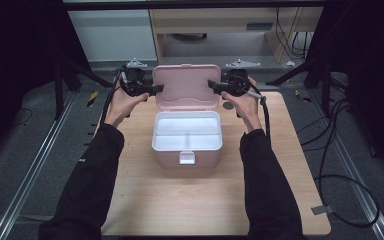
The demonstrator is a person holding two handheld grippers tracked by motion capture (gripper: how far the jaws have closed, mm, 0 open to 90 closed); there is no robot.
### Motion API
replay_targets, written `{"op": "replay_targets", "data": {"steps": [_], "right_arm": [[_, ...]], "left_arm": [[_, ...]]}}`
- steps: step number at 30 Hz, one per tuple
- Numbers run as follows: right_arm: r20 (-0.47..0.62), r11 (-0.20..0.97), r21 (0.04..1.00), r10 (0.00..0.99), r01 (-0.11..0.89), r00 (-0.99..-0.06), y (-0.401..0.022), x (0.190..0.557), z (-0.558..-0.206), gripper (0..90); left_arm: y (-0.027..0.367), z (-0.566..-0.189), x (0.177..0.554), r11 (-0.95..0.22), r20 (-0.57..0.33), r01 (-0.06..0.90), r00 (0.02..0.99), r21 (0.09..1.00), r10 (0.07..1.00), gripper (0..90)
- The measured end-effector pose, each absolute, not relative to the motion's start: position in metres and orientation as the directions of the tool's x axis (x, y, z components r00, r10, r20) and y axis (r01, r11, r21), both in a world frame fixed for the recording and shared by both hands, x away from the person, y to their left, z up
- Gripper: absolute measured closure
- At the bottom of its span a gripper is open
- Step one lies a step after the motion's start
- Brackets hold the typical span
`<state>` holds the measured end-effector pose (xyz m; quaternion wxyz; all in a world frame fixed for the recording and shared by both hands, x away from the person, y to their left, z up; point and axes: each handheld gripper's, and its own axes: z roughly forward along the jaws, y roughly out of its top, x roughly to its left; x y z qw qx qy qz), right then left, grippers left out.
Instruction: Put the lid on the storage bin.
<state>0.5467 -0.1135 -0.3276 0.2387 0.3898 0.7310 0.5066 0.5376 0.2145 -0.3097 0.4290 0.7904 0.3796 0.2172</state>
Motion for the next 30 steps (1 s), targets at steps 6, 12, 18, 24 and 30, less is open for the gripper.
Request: {"op": "replay_targets", "data": {"steps": [6,12,18,24,30], "right_arm": [[0.011,0.211,0.928,0.808,0.306,-0.589,-0.114,0.535,-0.318,44.4],[-0.029,0.241,0.929,0.804,0.28,-0.594,-0.112,0.518,-0.308,44.4],[-0.055,0.268,0.924,0.8,0.274,-0.597,-0.112,0.503,-0.304,45.2],[-0.052,0.264,0.929,0.787,0.26,-0.614,-0.116,0.484,-0.307,46.1],[-0.068,0.297,0.917,0.775,0.268,-0.628,-0.118,0.47,-0.312,47.3]], "left_arm": [[0.214,-0.306,0.524,-0.374,0.05,0.397,0.627,0.838,0.777,48.6],[0.214,-0.304,0.51,-0.393,0.074,0.38,0.634,0.837,0.769,49.6],[0.214,-0.304,0.496,-0.418,0.099,0.366,0.642,0.831,0.76,50.7],[0.212,-0.309,0.481,-0.465,0.143,0.356,0.65,0.811,0.747,51.6],[0.214,-0.319,0.47,-0.484,0.15,0.346,0.669,0.804,0.728,52.7]]}}
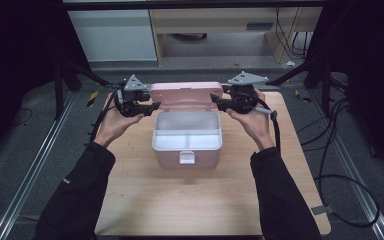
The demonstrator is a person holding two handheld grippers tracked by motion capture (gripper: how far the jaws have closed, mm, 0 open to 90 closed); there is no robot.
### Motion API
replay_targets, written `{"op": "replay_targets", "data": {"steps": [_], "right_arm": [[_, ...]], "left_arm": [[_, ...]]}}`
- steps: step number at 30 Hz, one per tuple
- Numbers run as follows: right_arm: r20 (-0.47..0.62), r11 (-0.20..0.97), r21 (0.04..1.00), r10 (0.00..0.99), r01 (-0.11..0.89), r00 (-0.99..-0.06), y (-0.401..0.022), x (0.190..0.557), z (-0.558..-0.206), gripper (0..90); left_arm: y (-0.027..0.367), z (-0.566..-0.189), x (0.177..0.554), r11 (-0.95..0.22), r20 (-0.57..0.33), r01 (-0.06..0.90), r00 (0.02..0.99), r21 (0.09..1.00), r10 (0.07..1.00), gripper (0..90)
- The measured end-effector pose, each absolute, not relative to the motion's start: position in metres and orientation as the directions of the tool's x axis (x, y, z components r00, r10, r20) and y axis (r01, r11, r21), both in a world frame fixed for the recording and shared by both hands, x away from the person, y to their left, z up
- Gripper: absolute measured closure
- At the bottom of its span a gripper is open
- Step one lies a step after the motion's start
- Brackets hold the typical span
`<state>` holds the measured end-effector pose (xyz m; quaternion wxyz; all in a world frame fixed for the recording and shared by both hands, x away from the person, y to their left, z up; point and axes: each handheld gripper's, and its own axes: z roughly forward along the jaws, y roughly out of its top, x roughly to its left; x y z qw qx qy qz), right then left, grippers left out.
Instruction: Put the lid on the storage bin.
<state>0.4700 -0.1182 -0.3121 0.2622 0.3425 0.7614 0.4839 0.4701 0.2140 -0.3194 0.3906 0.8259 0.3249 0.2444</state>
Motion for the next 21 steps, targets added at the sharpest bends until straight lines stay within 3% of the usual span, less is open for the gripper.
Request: {"op": "replay_targets", "data": {"steps": [21], "right_arm": [[-0.083,0.374,0.876,0.739,0.305,-0.669,-0.128,0.439,-0.365,43.7]], "left_arm": [[0.217,-0.356,0.435,-0.554,0.185,0.321,0.717,0.768,0.672,52.7]]}}
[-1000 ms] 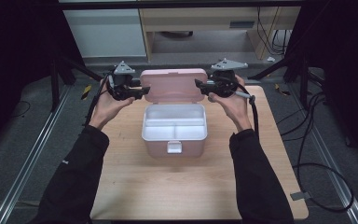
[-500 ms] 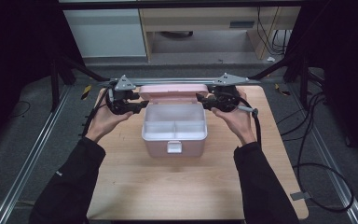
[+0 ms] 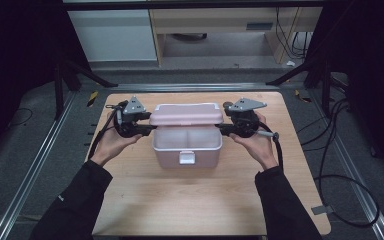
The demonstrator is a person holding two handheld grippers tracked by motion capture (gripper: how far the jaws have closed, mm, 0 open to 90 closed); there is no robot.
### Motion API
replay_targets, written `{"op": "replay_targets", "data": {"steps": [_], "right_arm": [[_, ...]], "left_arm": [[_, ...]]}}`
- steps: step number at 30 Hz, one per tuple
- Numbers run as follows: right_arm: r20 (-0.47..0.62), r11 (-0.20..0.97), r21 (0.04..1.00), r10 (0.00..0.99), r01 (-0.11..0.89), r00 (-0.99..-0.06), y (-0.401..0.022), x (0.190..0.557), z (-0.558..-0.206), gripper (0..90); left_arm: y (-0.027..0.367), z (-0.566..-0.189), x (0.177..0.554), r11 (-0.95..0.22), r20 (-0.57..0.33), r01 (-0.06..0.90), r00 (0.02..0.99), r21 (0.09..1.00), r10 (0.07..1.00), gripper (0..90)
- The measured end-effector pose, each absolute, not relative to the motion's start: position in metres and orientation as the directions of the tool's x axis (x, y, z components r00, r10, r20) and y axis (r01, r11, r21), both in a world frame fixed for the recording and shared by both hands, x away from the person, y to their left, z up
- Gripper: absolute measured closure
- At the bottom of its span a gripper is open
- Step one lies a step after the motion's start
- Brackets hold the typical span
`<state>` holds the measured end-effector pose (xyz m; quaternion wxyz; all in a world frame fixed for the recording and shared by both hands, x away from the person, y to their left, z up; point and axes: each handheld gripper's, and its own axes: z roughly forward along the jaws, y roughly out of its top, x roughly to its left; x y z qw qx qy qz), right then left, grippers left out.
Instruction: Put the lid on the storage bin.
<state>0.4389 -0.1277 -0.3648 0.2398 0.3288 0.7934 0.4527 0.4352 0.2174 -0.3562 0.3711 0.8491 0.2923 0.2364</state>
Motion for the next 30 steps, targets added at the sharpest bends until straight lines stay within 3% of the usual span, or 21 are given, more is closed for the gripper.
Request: {"op": "replay_targets", "data": {"steps": [19,30], "right_arm": [[-0.045,0.362,0.871,0.731,0.331,-0.681,-0.141,0.426,-0.39,41.2],[-0.048,0.365,0.869,0.734,0.334,-0.678,-0.145,0.423,-0.393,41.3]], "left_arm": [[0.218,-0.372,0.425,-0.584,0.196,0.318,0.733,0.747,0.651,51.4],[0.229,-0.385,0.416,-0.572,0.171,0.336,0.735,0.748,0.656,41.7]]}}
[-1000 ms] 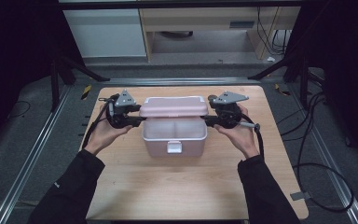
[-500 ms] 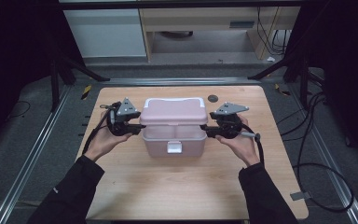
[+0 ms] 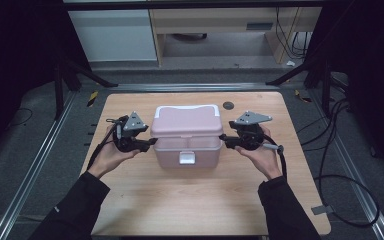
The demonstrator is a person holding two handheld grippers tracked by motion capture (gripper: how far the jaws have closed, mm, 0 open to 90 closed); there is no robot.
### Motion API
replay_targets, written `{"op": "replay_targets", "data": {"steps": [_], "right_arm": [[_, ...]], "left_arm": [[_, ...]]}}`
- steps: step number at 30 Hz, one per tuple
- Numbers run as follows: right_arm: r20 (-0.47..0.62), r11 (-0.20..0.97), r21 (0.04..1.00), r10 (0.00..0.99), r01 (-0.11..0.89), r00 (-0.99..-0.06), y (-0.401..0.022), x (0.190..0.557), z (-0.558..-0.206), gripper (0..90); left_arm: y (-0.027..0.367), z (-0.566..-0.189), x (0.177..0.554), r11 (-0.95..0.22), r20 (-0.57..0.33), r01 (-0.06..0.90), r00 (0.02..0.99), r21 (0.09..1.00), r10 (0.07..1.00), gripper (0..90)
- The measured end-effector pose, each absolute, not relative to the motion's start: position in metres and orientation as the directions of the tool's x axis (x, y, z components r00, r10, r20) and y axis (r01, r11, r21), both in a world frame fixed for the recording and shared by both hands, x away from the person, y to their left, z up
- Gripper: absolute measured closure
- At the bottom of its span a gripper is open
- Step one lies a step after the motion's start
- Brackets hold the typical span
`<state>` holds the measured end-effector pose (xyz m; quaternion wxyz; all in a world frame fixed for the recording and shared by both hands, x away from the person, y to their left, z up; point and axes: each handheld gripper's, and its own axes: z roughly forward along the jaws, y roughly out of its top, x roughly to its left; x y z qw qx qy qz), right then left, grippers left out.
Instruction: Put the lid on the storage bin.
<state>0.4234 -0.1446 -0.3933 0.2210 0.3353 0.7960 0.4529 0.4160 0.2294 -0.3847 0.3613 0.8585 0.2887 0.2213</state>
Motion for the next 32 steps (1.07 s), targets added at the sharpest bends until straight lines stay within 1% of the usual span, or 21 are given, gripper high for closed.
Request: {"op": "replay_targets", "data": {"steps": [6,11,17,25,32], "right_arm": [[-0.051,0.372,0.862,0.738,0.343,-0.673,-0.149,0.421,-0.397,40.9],[-0.05,0.38,0.851,0.747,0.363,-0.663,-0.159,0.418,-0.402,40.3],[-0.035,0.362,0.845,0.772,0.394,-0.635,-0.175,0.413,-0.415,38.6],[-0.007,0.311,0.847,0.818,0.432,-0.575,-0.2,0.402,-0.428,30.8],[0.0,0.288,0.824,0.861,0.488,-0.508,-0.227,0.388,-0.451,27.0]], "left_arm": [[0.238,-0.383,0.409,-0.534,0.153,0.33,0.726,0.778,0.671,41.5],[0.254,-0.387,0.403,-0.513,0.14,0.352,0.704,0.783,0.696,40.2],[0.277,-0.403,0.397,-0.471,0.094,0.421,0.661,0.775,0.745,40.2],[0.3,-0.433,0.391,-0.364,-0.009,0.519,0.584,0.773,0.812,37.8],[0.309,-0.458,0.388,-0.367,-0.028,0.581,0.558,0.727,0.829,34.3]]}}
